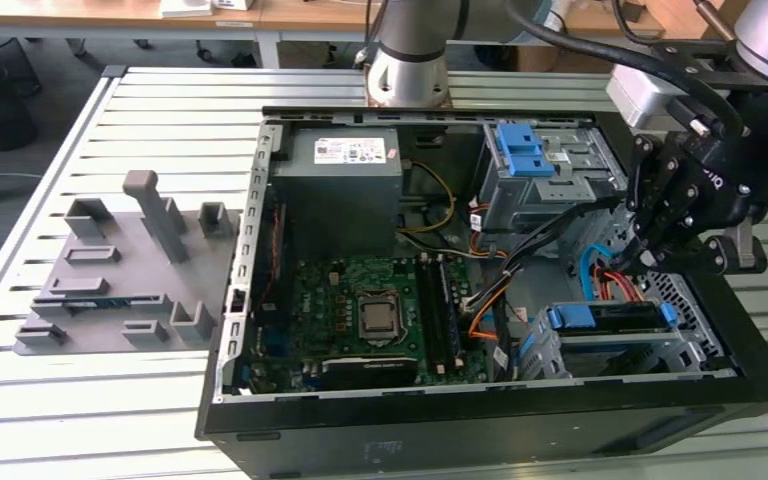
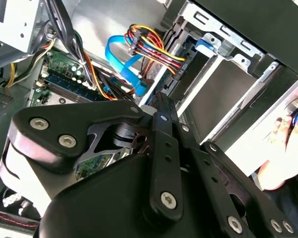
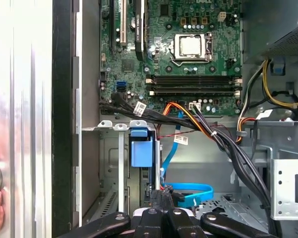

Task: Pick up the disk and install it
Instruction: 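Insert the second disk wire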

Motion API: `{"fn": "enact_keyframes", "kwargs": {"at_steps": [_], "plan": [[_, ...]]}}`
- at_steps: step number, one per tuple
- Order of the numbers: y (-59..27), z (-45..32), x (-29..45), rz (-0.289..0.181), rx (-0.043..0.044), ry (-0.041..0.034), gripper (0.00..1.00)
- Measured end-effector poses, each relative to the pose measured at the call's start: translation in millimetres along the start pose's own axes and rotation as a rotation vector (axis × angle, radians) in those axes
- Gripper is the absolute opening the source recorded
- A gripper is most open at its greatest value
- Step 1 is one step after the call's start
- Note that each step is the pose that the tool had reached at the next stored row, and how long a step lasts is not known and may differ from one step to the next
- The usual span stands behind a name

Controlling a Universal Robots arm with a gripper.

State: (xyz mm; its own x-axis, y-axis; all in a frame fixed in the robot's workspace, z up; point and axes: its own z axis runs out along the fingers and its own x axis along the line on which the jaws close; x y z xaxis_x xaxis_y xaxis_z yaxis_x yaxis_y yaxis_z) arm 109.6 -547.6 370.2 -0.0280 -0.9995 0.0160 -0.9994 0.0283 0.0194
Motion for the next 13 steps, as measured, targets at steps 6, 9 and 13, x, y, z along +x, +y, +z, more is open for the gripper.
{"fn": "enact_keyframes", "kwargs": {"at_steps": [6,9,13], "plan": [[0.2,-1.1,-2.2,0.000,0.0000,-0.0001,0.11],[0.2,-1.1,-2.3,0.000,0.0000,-0.0001,0.11],[0.2,-1.1,-2.3,0.000,0.0000,0.0001,0.11]]}}
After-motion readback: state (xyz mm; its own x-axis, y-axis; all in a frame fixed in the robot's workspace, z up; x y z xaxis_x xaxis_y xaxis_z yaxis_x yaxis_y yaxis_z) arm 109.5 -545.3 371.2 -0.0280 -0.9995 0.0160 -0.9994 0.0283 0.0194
